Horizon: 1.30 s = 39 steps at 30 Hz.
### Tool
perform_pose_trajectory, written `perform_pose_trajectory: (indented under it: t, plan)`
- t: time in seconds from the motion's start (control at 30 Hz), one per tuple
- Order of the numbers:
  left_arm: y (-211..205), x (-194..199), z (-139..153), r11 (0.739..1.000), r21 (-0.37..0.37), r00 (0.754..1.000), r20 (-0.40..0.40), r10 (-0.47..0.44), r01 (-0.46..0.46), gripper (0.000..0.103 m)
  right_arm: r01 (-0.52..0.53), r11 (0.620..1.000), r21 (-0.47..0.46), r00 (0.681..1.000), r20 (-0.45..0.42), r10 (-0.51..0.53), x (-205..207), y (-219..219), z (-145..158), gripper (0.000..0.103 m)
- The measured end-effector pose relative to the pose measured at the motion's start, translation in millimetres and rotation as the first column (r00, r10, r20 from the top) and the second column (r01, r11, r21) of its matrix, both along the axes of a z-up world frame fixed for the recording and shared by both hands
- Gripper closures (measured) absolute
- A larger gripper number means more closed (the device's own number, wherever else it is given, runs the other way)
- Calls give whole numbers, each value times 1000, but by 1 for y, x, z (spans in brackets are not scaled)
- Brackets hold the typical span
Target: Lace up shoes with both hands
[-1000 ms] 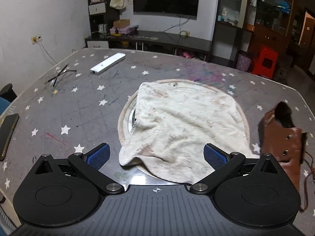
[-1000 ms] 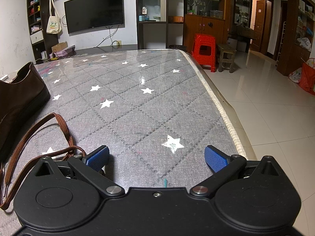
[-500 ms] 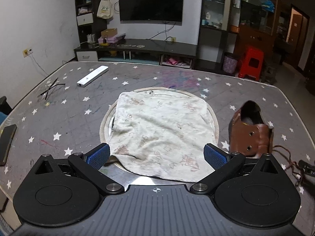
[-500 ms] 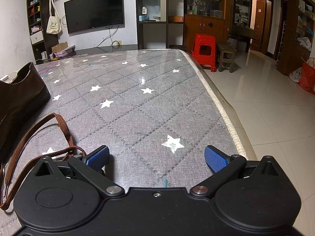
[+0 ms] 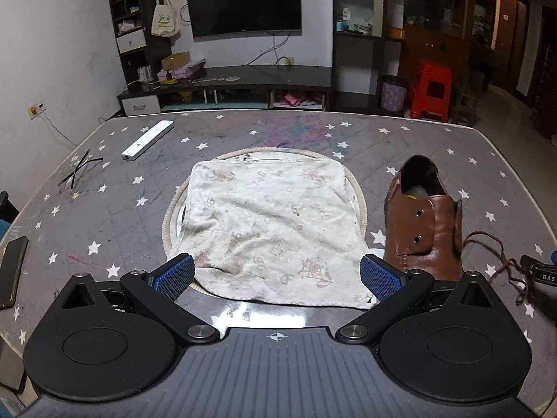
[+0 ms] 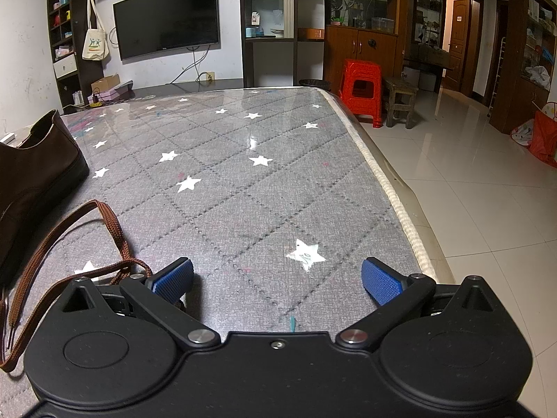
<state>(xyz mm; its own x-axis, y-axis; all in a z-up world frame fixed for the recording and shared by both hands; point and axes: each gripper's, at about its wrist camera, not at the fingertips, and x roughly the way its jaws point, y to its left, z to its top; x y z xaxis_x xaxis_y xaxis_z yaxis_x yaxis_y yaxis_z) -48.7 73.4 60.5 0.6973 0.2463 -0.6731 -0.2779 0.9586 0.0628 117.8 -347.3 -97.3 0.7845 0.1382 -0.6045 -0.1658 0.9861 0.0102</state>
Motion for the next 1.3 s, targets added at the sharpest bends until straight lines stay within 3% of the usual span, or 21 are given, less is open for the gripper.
perform_pose_trajectory:
  t: [0.5,1.3]
  plan:
    - [-15,3,0,998,45,999,-21,-44,45,1,0,1000,0,1000,0,0,1,1,0,0]
    - [-26,2,-2,994,46,995,-40,-94,96,1,0,1000,0,1000,0,0,1,2,-1,0]
